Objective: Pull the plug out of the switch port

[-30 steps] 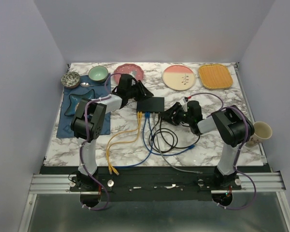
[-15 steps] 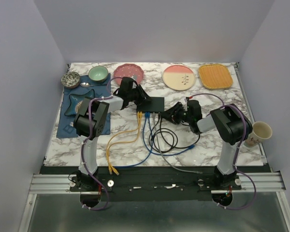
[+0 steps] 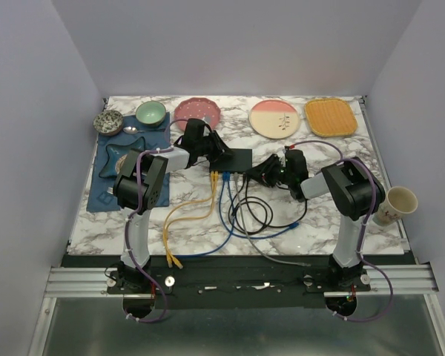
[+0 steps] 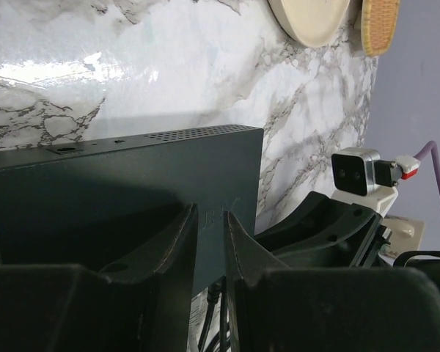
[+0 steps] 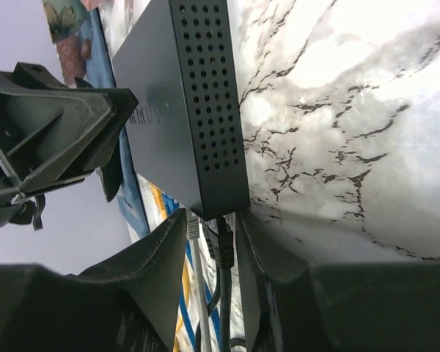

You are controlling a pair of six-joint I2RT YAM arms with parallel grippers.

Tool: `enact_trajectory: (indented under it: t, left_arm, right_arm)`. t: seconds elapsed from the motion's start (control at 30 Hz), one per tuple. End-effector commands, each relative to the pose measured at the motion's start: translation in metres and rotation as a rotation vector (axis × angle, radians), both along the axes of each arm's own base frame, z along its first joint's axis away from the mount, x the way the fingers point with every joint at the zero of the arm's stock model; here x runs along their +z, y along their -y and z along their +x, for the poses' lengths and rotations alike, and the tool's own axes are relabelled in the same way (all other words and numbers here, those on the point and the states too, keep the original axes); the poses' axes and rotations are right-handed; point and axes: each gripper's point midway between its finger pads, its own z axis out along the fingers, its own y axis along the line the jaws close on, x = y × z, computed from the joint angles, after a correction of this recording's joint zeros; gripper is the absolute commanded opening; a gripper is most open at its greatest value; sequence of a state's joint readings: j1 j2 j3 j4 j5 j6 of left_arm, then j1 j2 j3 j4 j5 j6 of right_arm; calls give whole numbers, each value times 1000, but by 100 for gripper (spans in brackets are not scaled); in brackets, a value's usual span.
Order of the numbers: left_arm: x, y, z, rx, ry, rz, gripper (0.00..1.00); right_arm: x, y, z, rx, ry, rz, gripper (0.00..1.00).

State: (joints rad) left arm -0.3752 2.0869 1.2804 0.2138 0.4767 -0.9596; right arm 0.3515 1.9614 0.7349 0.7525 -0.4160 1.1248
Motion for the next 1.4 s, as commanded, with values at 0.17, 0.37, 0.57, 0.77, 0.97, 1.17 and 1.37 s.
enact_trajectory:
  t: [0.17, 0.37, 0.57, 0.77, 0.97, 1.17, 1.37]
  left_arm:
    - [0, 6, -6, -32, -19, -31, 29]
    - [-2, 6, -6, -30, -26, -37, 29]
    - [-4, 6, -8, -28, -35, -37, 30]
    - [-5, 6, -8, -28, -40, -42, 30]
    - [-3, 8, -8, -31, -40, -54, 30]
    - [-5, 9, -9, -27, -50, -71, 29]
    - [7, 19, -27, -70, -74, -133, 30]
  right_arm:
    - [-18, 10, 1, -22, -40, -78, 36]
    - [-19, 12, 0, -2, -47, -116, 32]
    - [-20, 13, -2, 27, -67, -164, 28]
    - [-20, 13, 0, 38, -69, -187, 27]
    - [-21, 13, -2, 55, -72, -202, 19]
    - [-22, 14, -4, 53, -79, -203, 15]
    - [-22, 13, -3, 59, -79, -198, 1]
